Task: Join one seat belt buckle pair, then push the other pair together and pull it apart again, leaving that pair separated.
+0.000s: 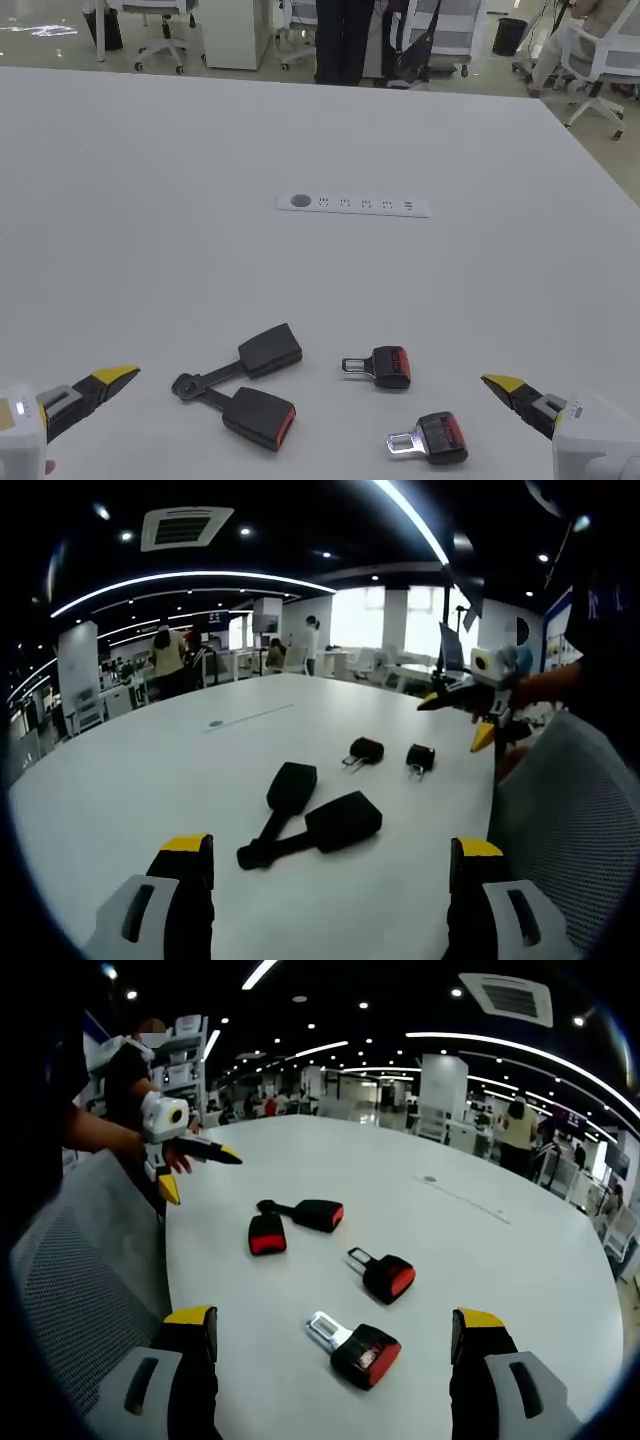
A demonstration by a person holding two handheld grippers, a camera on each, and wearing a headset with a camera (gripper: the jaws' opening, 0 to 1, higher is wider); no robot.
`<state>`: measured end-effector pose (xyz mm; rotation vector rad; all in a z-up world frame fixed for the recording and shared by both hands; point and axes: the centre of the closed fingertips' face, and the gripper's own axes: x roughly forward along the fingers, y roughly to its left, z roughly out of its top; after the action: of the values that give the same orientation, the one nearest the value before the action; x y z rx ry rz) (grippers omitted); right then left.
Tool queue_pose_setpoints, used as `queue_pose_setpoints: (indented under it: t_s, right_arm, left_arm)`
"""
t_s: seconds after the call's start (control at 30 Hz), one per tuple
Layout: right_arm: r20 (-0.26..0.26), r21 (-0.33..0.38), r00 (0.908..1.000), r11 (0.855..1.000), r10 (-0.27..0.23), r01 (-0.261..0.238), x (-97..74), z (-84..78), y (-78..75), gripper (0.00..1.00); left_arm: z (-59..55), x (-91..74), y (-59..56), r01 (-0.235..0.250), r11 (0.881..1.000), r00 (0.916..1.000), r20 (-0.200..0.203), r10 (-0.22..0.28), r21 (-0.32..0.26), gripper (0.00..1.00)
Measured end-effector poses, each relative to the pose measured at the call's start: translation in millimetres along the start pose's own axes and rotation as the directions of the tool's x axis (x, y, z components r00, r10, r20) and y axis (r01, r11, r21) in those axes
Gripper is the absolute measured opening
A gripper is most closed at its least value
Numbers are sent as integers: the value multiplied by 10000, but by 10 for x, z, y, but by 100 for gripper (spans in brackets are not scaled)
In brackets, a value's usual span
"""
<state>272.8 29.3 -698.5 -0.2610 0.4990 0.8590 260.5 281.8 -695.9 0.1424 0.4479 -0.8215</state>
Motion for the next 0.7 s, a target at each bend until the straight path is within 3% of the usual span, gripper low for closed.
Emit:
queue_pose_setpoints:
  t_s: [0.7]
  right_arm:
    - [42,-119,10000,9999,-44,44,-13,31,-7,99]
  left_arm:
    - [66,-12,4,-38,9999,10000,88,37,141,100]
